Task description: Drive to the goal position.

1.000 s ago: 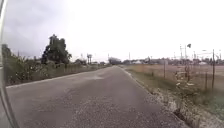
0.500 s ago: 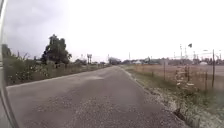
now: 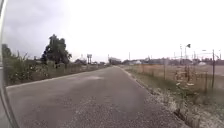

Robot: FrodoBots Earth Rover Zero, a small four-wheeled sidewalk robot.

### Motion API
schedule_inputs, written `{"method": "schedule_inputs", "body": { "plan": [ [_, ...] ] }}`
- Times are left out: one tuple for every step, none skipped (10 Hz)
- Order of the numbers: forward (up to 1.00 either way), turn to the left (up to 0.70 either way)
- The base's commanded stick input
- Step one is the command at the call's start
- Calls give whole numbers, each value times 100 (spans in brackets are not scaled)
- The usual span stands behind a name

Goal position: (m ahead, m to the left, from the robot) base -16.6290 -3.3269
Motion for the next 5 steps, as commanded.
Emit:
{"method": "schedule_inputs", "body": {
  "plan": [
    [8, 0],
    [8, 0],
    [8, 0],
    [8, 0],
    [8, 0]
  ]
}}
